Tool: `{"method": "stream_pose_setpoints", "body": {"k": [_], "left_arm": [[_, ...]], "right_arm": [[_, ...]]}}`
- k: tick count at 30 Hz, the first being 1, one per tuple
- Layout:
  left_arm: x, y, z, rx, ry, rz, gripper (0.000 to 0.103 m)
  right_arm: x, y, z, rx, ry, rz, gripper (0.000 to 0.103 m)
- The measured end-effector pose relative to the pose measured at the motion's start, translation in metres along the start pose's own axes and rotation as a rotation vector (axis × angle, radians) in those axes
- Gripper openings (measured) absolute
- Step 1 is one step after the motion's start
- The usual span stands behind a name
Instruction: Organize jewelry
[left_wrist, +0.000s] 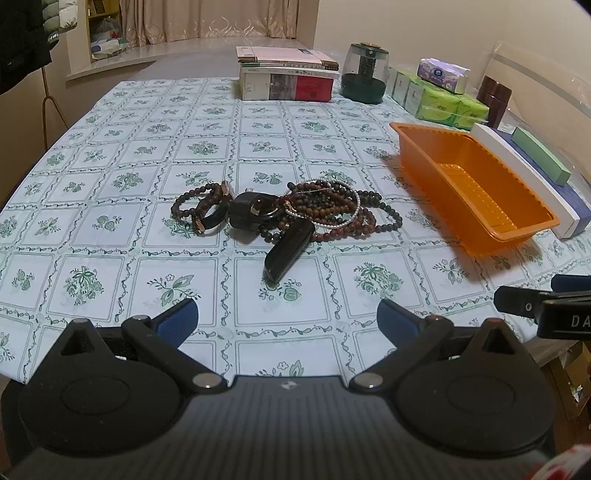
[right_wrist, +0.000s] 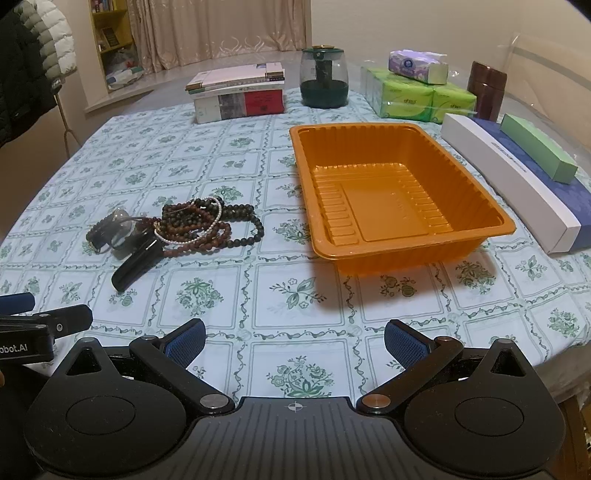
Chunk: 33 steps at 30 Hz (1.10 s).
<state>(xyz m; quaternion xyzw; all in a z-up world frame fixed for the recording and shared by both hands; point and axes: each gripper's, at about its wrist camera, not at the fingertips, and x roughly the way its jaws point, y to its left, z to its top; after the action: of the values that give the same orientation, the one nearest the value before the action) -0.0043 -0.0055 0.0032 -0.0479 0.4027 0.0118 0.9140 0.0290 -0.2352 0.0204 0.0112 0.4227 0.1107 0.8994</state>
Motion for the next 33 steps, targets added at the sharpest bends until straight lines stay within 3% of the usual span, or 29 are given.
{"method": "stream_pose_setpoints", "body": {"k": [33], "left_arm": [[0.0015,0.0003,-0.0003,-0.003,0.005,-0.006,0.102]], "right_arm": [[0.0015,-0.0006,-0.0011,0.010,0.003,0.001,0.102]]}}
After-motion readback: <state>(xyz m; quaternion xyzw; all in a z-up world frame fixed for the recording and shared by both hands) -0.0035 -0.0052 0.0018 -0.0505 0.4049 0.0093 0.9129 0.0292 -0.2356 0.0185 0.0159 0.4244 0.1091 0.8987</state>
